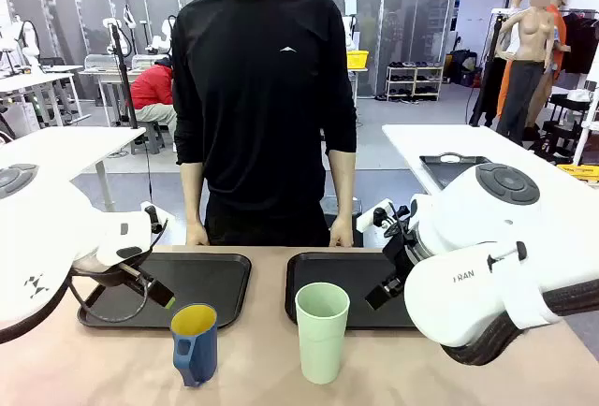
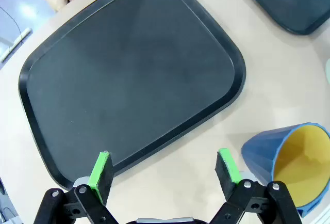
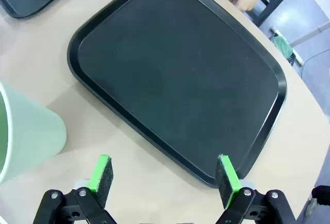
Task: Sort and store the cups by type.
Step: Pick up the Reusable plastic cup.
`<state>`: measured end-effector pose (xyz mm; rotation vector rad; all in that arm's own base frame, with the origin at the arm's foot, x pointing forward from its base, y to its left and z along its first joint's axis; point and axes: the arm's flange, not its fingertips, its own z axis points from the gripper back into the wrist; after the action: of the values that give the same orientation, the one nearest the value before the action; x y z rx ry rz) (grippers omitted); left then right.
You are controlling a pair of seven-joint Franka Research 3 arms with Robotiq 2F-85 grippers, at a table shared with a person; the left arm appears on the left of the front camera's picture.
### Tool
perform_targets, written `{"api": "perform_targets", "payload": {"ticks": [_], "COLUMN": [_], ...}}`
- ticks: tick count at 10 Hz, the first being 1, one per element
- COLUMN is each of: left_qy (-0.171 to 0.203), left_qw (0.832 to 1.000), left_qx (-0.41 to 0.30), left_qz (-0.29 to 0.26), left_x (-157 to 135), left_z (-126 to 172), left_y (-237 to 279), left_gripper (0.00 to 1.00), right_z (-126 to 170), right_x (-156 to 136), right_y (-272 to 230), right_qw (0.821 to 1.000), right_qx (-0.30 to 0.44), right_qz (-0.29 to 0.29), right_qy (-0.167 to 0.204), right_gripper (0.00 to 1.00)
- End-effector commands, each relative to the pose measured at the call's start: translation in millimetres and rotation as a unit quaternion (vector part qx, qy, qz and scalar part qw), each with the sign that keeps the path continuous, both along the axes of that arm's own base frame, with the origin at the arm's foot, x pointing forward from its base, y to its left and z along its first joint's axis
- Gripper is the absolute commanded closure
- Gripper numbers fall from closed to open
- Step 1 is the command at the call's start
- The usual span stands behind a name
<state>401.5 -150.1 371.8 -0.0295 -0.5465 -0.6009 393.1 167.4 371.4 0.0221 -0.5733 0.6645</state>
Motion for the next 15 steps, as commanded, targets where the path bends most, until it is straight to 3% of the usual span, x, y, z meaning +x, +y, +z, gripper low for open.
{"api": "perform_targets", "payload": {"ticks": [1, 15], "left_qy": [0.000, 0.000], "left_qw": [1.000, 1.000], "left_qx": [0.000, 0.000], "left_qz": [0.000, 0.000], "left_x": [-0.1, -0.1], "left_z": [0.0, 0.0], "left_y": [-0.2, -0.2], "left_gripper": [0.00, 0.00], "right_z": [0.0, 0.0], "right_x": [0.0, 0.0], "right_y": [0.0, 0.0], "right_qw": [1.000, 1.000], "right_qx": [0.000, 0.000], "right_qz": [0.000, 0.000], "right_qy": [0.000, 0.000], "right_gripper": [0.00, 0.00]}}
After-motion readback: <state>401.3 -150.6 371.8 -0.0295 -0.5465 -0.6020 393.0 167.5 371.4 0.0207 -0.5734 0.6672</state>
